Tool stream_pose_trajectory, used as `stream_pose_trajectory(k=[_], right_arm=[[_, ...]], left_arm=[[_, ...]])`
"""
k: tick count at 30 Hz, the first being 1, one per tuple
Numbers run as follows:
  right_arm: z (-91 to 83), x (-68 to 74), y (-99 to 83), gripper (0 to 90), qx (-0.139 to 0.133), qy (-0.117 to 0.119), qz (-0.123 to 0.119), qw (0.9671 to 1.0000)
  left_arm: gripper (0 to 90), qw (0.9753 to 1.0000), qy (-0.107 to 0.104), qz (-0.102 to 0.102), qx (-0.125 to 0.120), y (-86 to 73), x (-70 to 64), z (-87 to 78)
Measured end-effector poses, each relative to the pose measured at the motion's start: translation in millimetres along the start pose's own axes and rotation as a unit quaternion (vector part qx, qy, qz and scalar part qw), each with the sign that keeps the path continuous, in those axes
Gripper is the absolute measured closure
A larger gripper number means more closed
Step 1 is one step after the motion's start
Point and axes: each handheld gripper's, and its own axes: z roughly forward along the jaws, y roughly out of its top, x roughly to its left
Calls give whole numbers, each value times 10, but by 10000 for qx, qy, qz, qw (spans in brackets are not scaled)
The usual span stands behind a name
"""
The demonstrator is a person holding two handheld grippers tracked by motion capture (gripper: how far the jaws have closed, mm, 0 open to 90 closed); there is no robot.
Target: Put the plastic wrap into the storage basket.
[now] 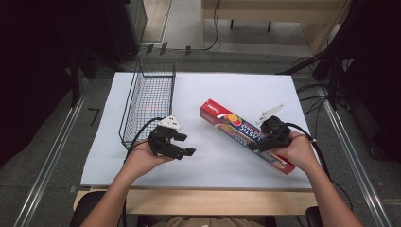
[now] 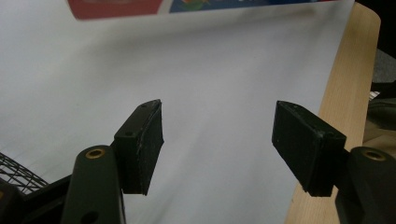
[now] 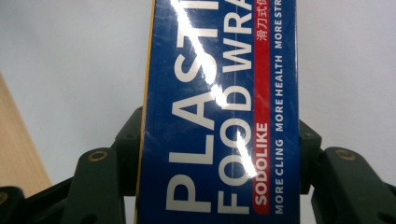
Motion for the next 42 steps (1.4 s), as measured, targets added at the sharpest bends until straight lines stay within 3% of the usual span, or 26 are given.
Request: stream_pose_trajectory(k=[7, 13, 14, 18, 19, 27, 39, 42], right_arm=[[55, 102, -32, 411, 190, 206, -391, 9988], [112, 131, -23, 409, 240, 267, -506, 9981], [134, 143, -26, 410, 253, 379, -571, 9973], [146, 175, -21, 409, 282, 461, -699, 9961], [151, 203, -21, 409, 320, 476, -836, 9949], [171, 275, -37, 410, 379, 737, -1186, 9895], [144, 366, -36, 410, 301, 1032, -1526, 9824], [129, 426, -12, 410, 284, 1151, -1726, 9778]], left_arm=[[333, 9999, -25, 66, -100, 5, -4, -50], [321, 9997, -107, 155, -160, 27, -37, -67], [316, 9995, -183, 189, -163, 27, -37, -64], [305, 9994, -206, 230, -162, 29, -54, -54], [300, 9994, -209, 237, -159, 31, -58, -52], [296, 9992, -236, 290, -111, 40, -63, -56], [271, 9983, -175, 551, 41, 113, -155, -59], [267, 9980, -171, 602, 16, 137, -180, -67]])
